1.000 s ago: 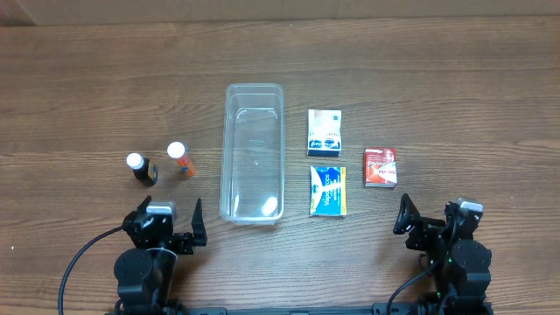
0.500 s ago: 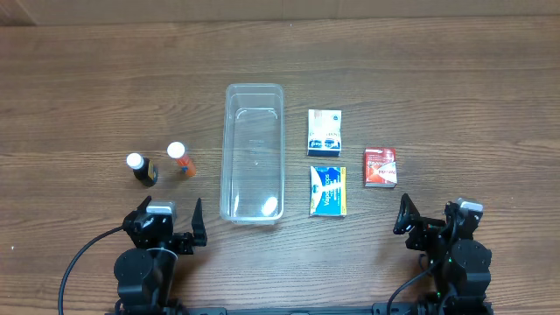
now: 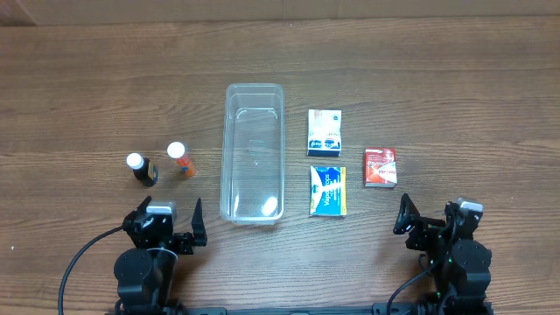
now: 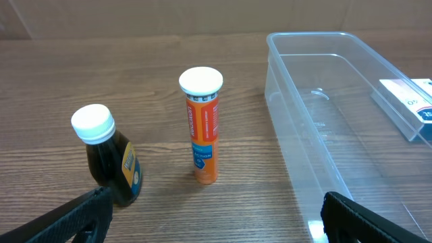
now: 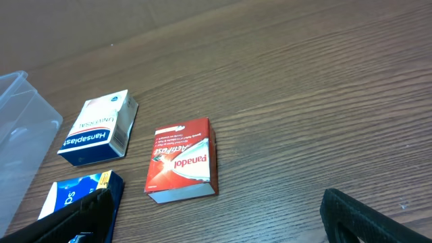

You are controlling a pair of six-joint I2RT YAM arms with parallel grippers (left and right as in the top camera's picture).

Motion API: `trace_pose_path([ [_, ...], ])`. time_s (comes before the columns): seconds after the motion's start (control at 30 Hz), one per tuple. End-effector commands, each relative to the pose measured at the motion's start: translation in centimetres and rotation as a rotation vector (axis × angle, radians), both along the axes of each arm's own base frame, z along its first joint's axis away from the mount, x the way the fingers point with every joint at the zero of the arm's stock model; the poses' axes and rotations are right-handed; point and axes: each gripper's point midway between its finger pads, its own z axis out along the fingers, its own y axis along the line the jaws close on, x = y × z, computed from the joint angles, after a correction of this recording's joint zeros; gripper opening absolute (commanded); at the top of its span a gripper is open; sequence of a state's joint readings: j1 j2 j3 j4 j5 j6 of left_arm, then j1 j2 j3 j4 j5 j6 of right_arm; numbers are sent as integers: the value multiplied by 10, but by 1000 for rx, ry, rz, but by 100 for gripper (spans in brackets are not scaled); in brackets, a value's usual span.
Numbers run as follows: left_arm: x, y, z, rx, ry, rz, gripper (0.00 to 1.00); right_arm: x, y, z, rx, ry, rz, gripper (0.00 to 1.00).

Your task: Pack container

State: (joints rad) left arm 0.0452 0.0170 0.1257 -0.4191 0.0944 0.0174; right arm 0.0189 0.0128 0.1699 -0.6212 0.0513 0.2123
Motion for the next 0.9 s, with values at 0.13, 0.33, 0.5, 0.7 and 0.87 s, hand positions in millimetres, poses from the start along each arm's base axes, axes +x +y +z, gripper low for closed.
trace_pose_path([
  [0.13, 0, -3, 1, -19, -11, -10, 100, -1, -1, -7, -3, 12, -4, 100],
  [0.33, 0, -3, 1, -19, -11, -10, 100, -1, -1, -7, -3, 12, -4, 100],
  [0.5, 0, -3, 1, -19, -11, -10, 100, 9, 3, 17, 29, -94, 9, 100],
  [0.7, 0, -3, 1, -19, -11, -10, 100, 14, 53, 91, 317, -356, 252, 100],
  [0.87, 0, -3, 1, -19, -10, -10, 100, 10, 69, 141, 395, -400, 353, 100],
])
